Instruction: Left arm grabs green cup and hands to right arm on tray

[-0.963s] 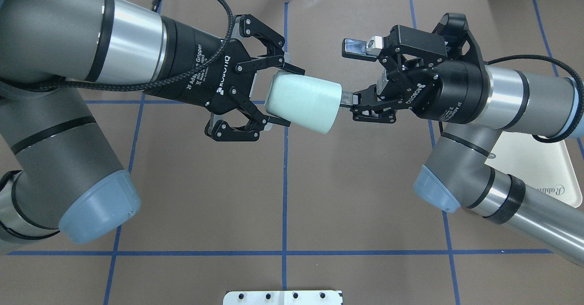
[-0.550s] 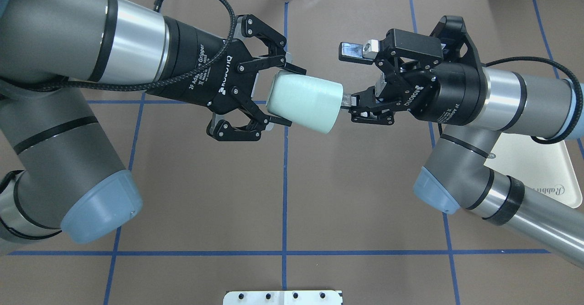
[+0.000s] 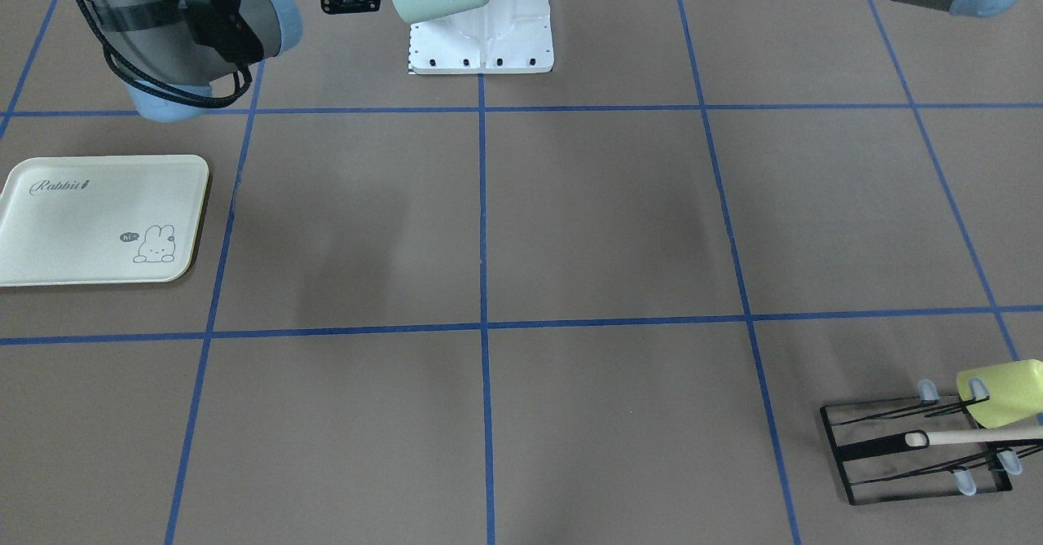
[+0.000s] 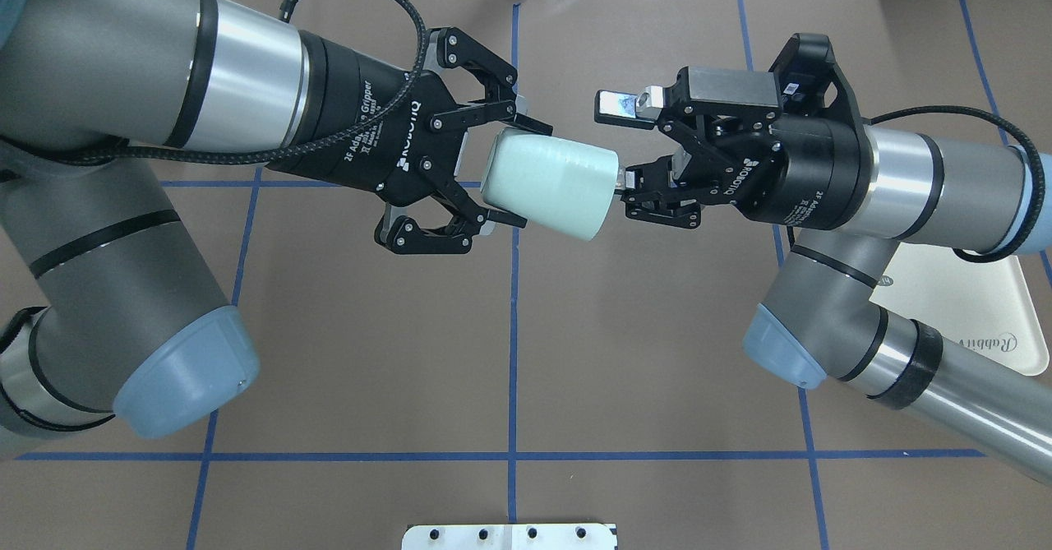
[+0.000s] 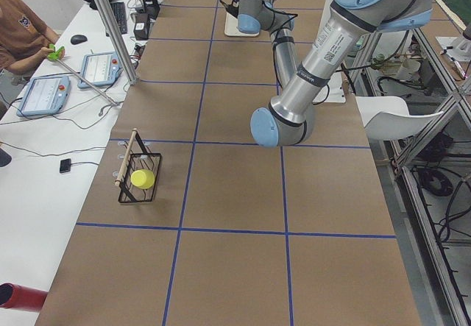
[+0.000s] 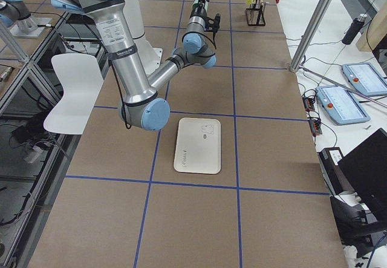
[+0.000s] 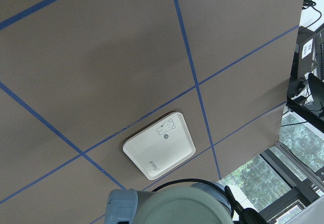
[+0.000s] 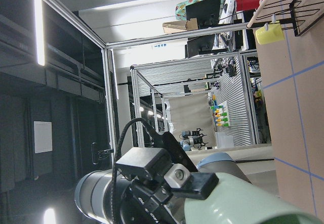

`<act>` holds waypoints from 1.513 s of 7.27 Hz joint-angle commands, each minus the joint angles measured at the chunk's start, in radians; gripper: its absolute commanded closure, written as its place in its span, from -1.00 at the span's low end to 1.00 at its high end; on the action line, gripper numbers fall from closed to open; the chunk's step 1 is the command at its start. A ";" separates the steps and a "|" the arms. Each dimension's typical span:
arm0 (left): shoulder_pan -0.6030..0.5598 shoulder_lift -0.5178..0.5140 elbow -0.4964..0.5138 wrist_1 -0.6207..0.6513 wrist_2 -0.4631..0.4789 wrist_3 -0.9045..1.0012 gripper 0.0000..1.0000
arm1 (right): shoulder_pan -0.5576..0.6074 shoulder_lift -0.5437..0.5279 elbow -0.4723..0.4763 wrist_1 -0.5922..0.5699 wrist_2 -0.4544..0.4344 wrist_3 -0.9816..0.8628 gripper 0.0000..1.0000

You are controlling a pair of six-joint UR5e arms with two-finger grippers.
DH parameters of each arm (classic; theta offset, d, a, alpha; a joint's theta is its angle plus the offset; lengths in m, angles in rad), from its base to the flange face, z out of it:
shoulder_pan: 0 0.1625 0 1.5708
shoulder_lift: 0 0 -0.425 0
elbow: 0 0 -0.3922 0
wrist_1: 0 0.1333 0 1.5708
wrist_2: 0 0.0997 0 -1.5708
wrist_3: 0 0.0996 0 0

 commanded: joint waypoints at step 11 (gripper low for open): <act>0.002 0.001 0.014 -0.080 0.000 0.059 -1.00 | -0.003 -0.014 0.001 0.003 0.000 0.000 1.00</act>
